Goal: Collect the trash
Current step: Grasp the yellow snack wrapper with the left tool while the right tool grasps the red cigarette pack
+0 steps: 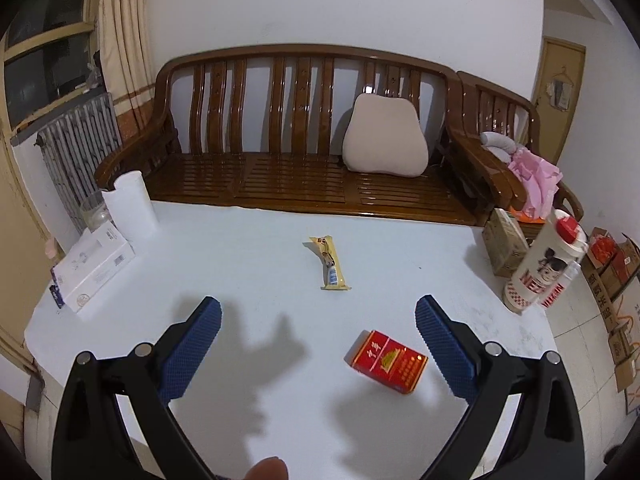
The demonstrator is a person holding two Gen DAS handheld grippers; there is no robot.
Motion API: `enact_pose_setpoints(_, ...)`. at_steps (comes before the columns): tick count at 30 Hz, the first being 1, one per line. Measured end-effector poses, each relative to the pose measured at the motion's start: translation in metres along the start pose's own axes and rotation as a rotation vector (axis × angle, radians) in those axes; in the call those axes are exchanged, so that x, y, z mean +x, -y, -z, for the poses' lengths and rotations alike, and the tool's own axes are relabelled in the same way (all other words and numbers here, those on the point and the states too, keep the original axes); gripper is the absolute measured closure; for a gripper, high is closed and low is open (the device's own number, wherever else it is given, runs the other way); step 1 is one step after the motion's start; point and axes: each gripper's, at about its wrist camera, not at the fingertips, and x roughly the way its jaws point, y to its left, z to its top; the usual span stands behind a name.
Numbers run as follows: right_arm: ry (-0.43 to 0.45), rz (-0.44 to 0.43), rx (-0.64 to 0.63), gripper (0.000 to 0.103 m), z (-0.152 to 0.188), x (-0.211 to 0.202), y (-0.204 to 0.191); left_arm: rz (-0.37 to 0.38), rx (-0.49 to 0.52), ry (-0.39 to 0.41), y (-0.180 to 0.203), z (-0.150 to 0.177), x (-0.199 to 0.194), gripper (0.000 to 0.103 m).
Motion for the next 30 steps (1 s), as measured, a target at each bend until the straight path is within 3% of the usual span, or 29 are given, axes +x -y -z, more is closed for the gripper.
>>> enact_pose_setpoints(6,-0.027,-0.061,-0.067,0.009,-0.021,0.020,-0.001,-0.026,-0.015,-0.051,0.003,-0.009,0.045,0.008)
enact_pose_setpoints(14,-0.090,-0.108,-0.171,0.009,-0.037,0.077,-0.012,-0.079,-0.019,-0.141,0.008,-0.012,0.118,0.008)
enact_pose_setpoints(30,-0.230,-0.144,-0.304,0.009,-0.026,0.214,-0.032,-0.115,0.014,-0.252,0.012,-0.017,0.235,0.008)
